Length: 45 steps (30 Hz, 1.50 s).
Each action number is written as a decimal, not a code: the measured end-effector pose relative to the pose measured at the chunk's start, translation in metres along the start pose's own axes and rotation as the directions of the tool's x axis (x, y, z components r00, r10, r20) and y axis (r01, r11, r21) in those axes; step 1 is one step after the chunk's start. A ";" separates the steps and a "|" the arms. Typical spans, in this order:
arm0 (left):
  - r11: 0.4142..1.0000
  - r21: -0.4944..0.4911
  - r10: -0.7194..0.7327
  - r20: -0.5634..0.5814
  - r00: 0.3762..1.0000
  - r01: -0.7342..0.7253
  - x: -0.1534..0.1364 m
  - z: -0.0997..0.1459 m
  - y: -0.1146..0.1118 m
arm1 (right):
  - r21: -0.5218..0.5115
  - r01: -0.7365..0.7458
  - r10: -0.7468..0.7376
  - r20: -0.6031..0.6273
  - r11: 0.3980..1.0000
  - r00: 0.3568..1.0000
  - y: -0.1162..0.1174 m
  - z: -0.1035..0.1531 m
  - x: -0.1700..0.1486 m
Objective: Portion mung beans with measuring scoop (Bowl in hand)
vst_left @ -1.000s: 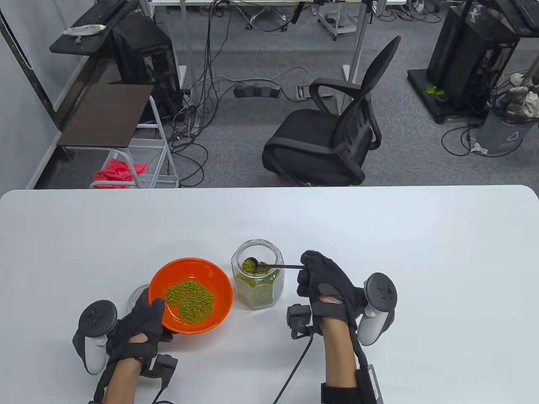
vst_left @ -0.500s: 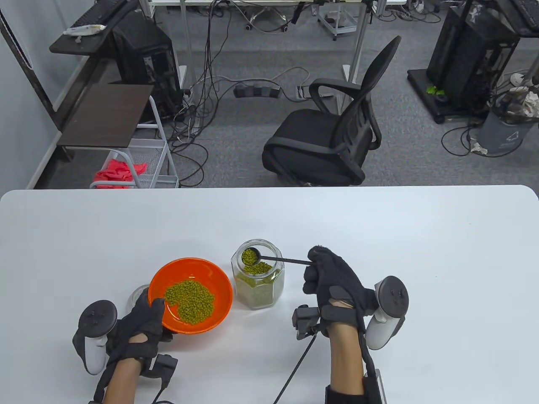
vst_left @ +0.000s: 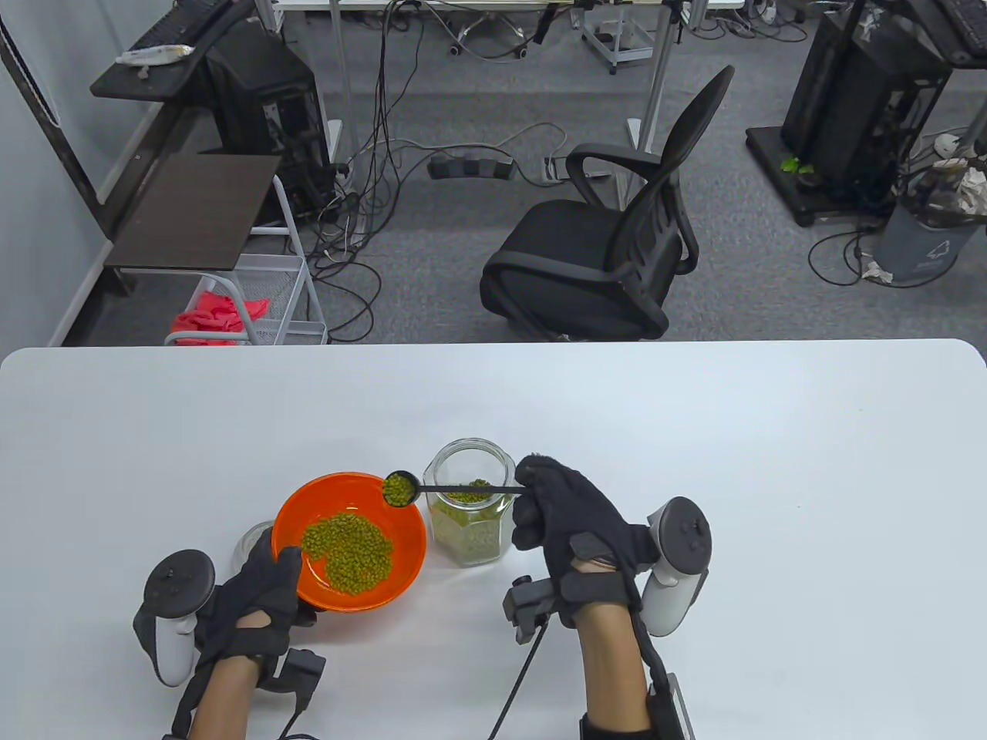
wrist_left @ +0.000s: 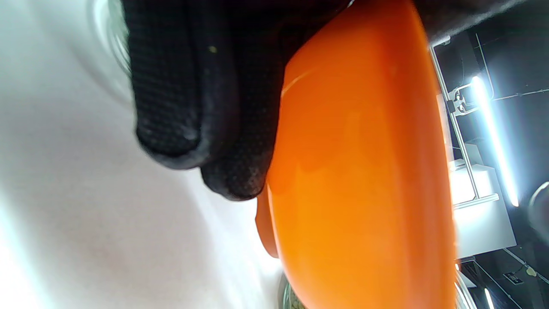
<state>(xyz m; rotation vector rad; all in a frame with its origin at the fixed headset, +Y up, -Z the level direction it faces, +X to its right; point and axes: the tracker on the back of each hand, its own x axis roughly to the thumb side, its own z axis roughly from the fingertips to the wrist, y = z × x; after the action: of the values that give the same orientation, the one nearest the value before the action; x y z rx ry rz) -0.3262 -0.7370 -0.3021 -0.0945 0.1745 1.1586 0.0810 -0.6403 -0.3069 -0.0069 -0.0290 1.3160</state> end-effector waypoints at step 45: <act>1.000 -0.009 0.018 0.009 1.000 -0.018 0.000 0.000 0.000 | 0.241 -0.541 0.504 0.199 0.806 0.840 0.101 0.022 -0.017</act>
<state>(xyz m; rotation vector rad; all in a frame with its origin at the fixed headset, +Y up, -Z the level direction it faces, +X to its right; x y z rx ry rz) -0.3261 -0.7376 -0.3022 -0.0955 0.1629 1.1779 -0.0212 -0.6314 -0.2873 0.3428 0.0638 1.8689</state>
